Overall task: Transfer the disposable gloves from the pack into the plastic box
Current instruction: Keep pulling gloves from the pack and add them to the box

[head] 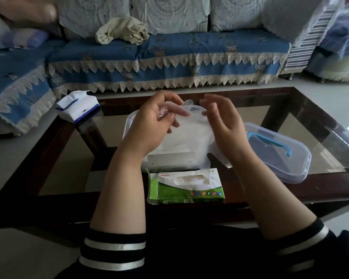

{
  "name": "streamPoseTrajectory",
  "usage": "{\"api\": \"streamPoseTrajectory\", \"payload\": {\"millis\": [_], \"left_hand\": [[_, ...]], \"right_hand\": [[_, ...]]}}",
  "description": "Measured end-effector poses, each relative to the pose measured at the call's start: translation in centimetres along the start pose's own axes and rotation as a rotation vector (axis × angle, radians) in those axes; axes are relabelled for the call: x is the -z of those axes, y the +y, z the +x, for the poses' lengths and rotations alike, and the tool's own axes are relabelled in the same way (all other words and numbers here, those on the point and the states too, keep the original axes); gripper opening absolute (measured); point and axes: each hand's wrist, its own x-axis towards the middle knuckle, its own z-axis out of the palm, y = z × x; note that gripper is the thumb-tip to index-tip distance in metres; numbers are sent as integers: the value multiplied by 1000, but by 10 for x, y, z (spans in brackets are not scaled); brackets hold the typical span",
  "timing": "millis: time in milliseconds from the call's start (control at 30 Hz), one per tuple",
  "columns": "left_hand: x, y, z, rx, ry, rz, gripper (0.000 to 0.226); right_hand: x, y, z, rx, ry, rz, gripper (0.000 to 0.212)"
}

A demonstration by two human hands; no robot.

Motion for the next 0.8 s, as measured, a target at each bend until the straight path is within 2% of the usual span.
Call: {"api": "streamPoseTrajectory", "payload": {"millis": [67, 167, 200, 333, 400, 500, 634, 700, 800], "left_hand": [[1, 2, 5, -15, -54, 19, 36], [5, 4, 14, -26, -88, 27, 47], [7, 4, 16, -22, -84, 31, 48], [17, -2, 24, 13, -27, 85, 53], [22, -7, 28, 62, 18, 139, 57], [23, -16, 35, 135, 103, 203, 59], [19, -43, 45, 216, 187, 374, 60], [16, -57, 50, 263, 177, 500, 59], [13, -72, 56, 351, 140, 643, 59]], "right_hand": [[7, -2, 13, -86, -118, 55, 91], [9, -5, 35, -236, -307, 169, 113], [11, -5, 41, -289, -361, 212, 114], [23, -10, 60, -392, -458, 291, 83], [31, -7, 66, -413, -374, 314, 75], [30, 7, 77, -431, -111, 268, 65], [14, 27, 82, -346, 250, -93, 42], [4, 31, 75, -193, 292, -253, 36], [-9, 28, 62, 26, 134, -414, 27]]}}
